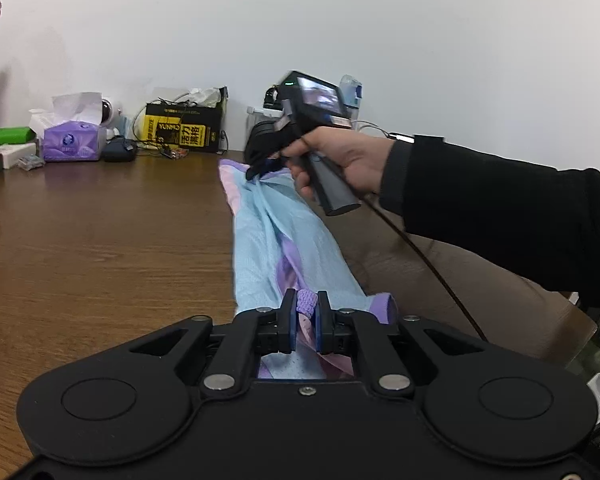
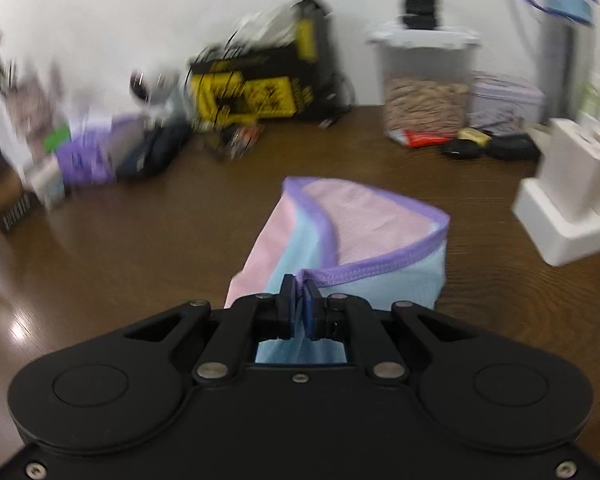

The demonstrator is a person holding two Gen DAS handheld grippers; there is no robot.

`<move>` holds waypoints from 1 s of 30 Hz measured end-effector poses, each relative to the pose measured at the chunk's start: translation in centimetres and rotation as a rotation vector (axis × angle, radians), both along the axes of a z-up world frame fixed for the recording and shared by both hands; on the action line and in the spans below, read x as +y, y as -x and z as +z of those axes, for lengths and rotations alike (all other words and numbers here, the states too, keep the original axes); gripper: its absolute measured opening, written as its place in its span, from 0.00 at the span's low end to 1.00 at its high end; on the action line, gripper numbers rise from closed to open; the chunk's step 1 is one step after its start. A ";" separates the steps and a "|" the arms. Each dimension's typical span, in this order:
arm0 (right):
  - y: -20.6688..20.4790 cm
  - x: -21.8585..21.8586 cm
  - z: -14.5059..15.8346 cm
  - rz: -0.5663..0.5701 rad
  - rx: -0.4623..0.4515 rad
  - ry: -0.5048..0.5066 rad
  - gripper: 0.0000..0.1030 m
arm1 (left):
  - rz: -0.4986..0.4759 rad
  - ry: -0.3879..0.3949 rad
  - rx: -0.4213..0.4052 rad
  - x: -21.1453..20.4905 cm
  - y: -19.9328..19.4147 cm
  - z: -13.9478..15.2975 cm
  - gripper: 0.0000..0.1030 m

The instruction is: Fold clothes

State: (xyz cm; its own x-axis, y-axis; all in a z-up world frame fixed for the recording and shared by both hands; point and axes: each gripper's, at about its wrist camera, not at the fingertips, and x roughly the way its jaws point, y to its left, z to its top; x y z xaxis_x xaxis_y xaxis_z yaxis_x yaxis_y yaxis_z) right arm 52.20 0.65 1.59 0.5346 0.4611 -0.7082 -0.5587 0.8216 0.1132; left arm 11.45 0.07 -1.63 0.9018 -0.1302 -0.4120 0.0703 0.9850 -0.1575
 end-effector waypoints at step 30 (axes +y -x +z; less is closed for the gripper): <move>30.4 -19.0 4.8 0.643 -0.266 -0.156 0.88 | -0.436 -0.237 -0.003 4.3 0.0 -1.0 0.86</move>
